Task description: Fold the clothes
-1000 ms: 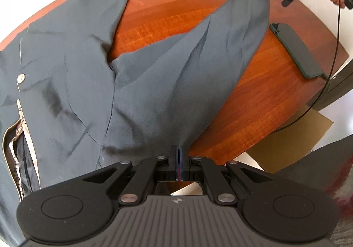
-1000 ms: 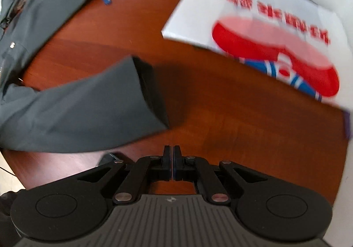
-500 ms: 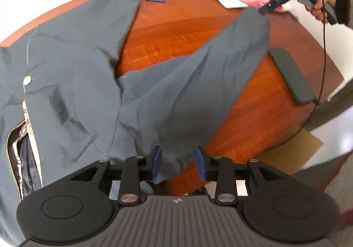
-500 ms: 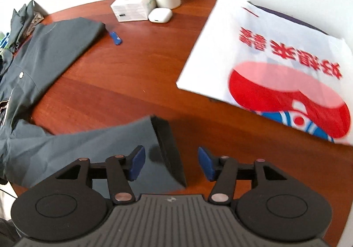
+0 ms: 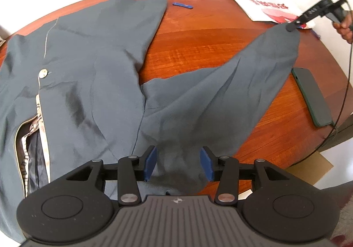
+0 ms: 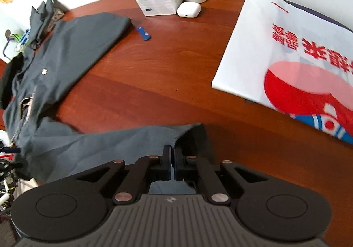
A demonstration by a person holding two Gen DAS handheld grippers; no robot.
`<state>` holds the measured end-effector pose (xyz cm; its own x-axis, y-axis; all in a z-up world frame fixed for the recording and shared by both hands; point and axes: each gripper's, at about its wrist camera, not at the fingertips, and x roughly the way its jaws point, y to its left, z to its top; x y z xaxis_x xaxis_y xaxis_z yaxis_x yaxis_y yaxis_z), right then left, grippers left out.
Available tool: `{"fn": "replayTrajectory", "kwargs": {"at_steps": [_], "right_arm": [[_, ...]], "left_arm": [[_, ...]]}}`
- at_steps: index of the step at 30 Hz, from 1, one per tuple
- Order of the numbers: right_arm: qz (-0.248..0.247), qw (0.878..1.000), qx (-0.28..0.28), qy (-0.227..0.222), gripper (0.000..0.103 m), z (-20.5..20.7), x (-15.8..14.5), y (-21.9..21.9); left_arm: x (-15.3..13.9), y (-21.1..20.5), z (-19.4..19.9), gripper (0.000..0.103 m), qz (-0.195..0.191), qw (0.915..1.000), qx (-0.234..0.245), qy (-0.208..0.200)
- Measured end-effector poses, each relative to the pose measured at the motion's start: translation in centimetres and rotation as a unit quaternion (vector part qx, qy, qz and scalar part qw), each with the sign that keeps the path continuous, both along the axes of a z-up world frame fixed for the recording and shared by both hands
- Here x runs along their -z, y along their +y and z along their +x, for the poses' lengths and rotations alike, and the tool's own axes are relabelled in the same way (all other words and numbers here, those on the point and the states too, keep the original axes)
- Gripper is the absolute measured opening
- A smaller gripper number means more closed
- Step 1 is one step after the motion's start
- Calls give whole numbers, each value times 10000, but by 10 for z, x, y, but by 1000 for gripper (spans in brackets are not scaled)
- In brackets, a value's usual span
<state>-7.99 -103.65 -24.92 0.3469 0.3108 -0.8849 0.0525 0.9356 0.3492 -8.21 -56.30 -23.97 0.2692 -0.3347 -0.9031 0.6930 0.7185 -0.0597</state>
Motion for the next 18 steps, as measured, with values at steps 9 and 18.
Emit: {"fn": "replayTrajectory", "kwargs": {"at_steps": [9,18], "right_arm": [[-219,9965,18,811,3,-58,37,7],[-377,9963,-107,759,25,-67,38,19]], "left_arm": [[23,-10,0,44,267,9977,551,302],[23,-53,-9,44,-75,9949,975,255]]}}
